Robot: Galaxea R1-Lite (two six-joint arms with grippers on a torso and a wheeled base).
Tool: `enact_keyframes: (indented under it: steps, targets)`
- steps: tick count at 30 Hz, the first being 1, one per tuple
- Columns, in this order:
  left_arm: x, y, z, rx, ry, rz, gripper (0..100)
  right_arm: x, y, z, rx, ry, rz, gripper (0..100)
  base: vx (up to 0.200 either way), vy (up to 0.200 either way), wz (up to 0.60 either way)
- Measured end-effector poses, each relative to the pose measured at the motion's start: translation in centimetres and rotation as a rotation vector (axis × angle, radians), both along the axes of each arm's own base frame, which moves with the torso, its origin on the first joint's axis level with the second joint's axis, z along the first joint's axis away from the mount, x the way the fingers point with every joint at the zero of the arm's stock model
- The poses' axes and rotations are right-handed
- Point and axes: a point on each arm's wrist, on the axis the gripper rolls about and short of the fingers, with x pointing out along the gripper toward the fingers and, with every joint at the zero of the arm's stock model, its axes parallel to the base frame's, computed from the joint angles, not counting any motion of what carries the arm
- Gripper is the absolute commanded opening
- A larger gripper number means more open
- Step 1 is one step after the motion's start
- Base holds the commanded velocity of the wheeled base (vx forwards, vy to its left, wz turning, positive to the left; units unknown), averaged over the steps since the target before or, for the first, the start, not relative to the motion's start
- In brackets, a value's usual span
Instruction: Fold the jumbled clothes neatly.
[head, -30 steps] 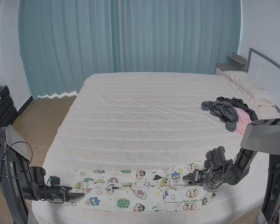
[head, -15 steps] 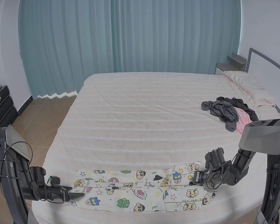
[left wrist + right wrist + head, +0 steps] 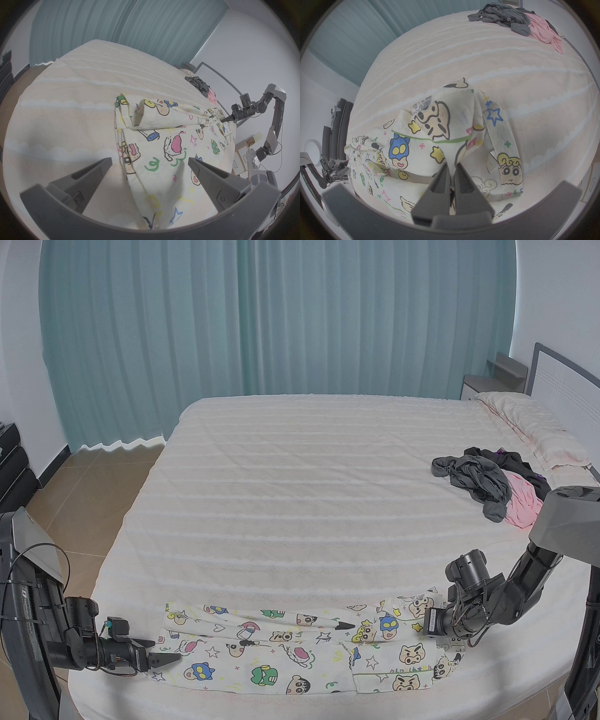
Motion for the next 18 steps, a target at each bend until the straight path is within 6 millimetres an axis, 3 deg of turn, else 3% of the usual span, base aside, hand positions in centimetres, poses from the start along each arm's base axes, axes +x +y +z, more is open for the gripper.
enact_keyframes:
  steps: [5,11,18]
  targets:
    - [0.3,0.1,0.2,-0.049,0.021,0.036,100,0.1,0.0,0.1,0.000,-0.004,0.001,100,0.000,0.000,0.00]
    - [1.4,0.2,1.9,-0.195,0.085,0.190,100,0.2,0.0,0.3,0.006,-0.020,0.001,100,0.000,0.000,0.00]
    - [5.8,-0.2,4.7,-0.325,0.125,0.435,100,0.6,0.2,0.7,0.025,-0.072,0.001,100,0.000,0.000,0.00]
